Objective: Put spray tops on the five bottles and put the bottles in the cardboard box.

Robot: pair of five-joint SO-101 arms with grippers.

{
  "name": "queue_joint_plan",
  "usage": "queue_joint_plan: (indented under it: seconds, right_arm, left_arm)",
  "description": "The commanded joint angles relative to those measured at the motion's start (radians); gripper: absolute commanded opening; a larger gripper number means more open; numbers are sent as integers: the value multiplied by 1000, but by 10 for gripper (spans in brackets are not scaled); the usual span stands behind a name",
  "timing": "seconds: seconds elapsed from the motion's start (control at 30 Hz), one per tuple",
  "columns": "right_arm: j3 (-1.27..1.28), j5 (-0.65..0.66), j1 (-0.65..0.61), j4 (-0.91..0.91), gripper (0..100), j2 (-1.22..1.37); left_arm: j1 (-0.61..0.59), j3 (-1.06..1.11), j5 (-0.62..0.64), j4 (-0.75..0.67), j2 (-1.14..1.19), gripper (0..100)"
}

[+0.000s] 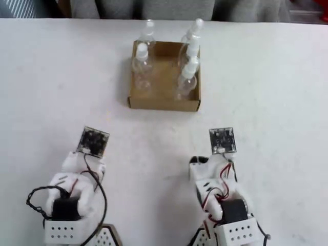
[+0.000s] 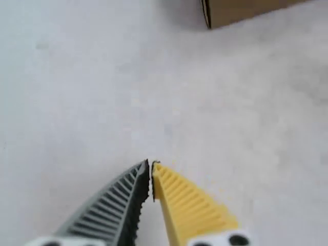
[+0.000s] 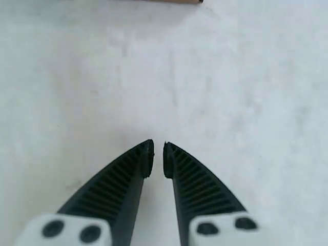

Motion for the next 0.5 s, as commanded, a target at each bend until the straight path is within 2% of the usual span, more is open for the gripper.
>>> queue_joint_plan:
  seconds: [0.0, 0.13, 0.27, 0.47]
  right_arm:
    - [9, 5, 1, 31, 24, 4]
    - [9, 6, 1, 38, 24, 4]
    - [9, 6, 1, 99, 24, 7]
    - [9, 8, 1, 117, 24, 5]
  left_arm:
    - [-44, -2, -97, 60, -18, 24]
    - [-51, -2, -130, 101, -18, 24]
    - [-51, -3, -135, 230, -18, 24]
    - [-50, -3, -130, 219, -18, 24]
